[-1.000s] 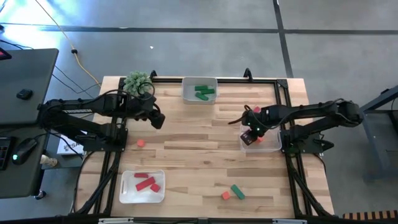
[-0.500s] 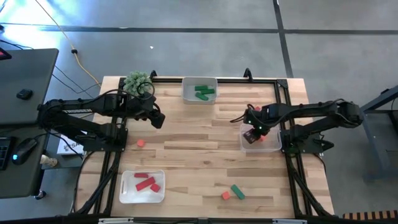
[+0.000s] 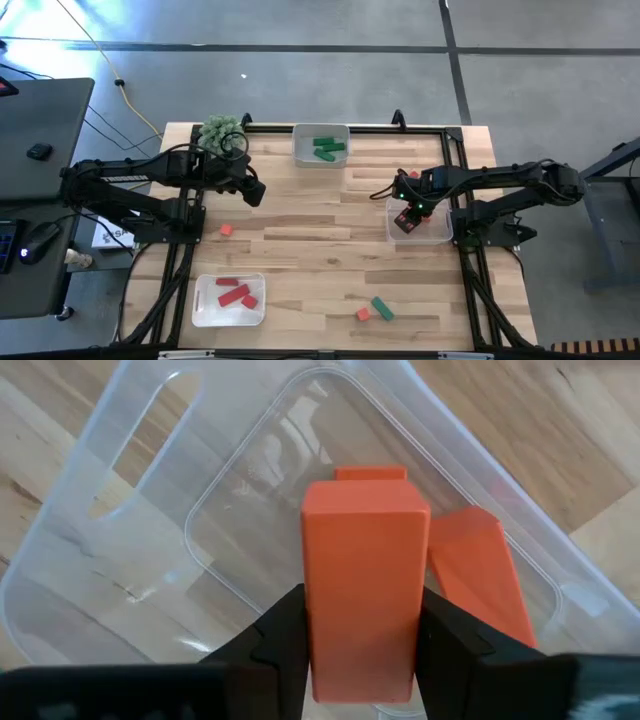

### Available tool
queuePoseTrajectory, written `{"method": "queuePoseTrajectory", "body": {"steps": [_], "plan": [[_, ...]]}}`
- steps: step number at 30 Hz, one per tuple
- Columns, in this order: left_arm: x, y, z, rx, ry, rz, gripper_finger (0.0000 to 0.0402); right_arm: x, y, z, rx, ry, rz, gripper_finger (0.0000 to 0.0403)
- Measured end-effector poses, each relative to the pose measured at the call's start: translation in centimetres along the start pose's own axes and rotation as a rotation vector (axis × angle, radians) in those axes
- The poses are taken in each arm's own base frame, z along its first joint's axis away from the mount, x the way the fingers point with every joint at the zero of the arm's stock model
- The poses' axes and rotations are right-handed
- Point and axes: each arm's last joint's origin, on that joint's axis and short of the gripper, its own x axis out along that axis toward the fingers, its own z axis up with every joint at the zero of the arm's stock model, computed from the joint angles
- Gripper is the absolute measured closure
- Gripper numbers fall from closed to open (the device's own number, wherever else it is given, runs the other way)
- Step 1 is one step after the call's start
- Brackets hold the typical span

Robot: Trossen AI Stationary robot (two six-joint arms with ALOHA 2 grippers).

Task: Sort & place blocks by color
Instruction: Put the orange block into the transparent bin

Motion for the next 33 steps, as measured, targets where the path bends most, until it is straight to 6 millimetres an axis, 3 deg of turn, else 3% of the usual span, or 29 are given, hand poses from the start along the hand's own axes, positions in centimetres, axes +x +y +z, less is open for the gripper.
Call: {"method": "queuePoseTrajectory", "body": {"steps": [13,22,27,33], "plan": [[0.0,0.0,0.0,-0.002,0.004,-0.002,0.0259,0.0,-0.1,0.1,-0.034,-0.031,-0.034,0.0194],[0.0,0.0,-0.3,0.005,0.072,-0.043,0.0253,-0.3,0.2,0.3,-0.019,-0.036,-0.008,0.0190],[0.0,0.1,-0.4,0.001,0.083,-0.025,0.0221,-1.3,0.7,0.7,-0.005,-0.058,0.016,0.0190],[-0.1,0.4,-0.9,-0.128,0.151,-0.003,0.0190,-3.0,1.3,1.3,-0.009,-0.096,0.035,0.0190]]}}
